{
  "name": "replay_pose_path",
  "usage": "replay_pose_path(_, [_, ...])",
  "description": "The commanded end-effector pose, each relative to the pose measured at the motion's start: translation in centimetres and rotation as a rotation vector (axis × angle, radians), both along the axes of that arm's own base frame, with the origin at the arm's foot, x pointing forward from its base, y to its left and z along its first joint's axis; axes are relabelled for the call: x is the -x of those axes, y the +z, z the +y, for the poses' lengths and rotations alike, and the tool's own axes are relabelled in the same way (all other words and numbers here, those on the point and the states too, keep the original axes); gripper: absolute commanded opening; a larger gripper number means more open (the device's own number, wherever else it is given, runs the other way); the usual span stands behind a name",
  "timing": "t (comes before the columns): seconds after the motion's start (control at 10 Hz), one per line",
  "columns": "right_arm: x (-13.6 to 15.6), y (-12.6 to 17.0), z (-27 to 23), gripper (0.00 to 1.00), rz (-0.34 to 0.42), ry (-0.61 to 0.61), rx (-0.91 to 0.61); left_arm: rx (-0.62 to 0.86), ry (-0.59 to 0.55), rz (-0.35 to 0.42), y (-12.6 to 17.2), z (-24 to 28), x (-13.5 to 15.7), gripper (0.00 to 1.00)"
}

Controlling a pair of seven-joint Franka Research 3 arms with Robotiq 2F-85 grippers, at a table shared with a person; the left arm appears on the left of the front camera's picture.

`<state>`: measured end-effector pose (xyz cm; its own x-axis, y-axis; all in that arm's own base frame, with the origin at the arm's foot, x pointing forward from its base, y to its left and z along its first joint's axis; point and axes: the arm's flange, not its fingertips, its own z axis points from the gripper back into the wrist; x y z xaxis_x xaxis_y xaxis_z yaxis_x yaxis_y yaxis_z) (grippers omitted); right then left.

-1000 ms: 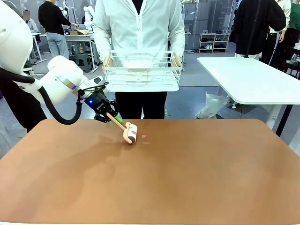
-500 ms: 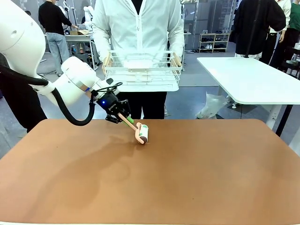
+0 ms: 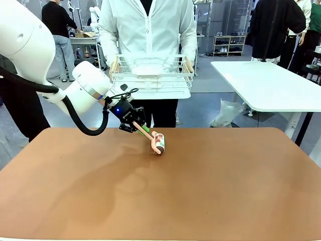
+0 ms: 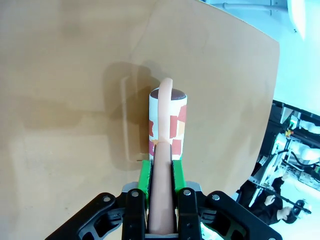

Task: Clean the table.
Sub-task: Clean the table with the Lint Roller when the human lifts the Dish drying rack.

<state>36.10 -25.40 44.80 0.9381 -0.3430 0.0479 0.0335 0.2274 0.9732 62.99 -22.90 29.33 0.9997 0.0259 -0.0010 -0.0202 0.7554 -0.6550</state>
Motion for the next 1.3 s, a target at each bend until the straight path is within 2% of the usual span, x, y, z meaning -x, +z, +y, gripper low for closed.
replay_pose_path(0.0, [0.2, 0.2, 0.0, 1.0, -0.003, 0.001, 0.0, -0.095, -0.002, 0.048, -3.9, -1.4, 1.3, 0.21])
replay_pose_path(0.5, [0.2, 0.2, 0.0, 1.0, -0.003, 0.001, 0.0, -0.029, 0.017, 0.04, 1.4, -2.4, 2.6, 0.21])
replay_pose_path(0.8, [0.2, 0.2, 0.0, 1.0, -0.003, 0.001, 0.0, -0.019, -0.005, 0.03, 6.0, -1.6, 3.3, 0.21])
replay_pose_path(1.0, [0.2, 0.2, 0.0, 1.0, -0.003, 0.001, 0.0, -0.025, -0.05, -0.009, 9.7, -0.3, 4.4, 0.21])
replay_pose_path(1.2, [0.2, 0.2, 0.0, 1.0, -0.003, 0.001, 0.0, -0.044, -0.057, -0.006, 12.1, 2.4, 5.4, 0.21])
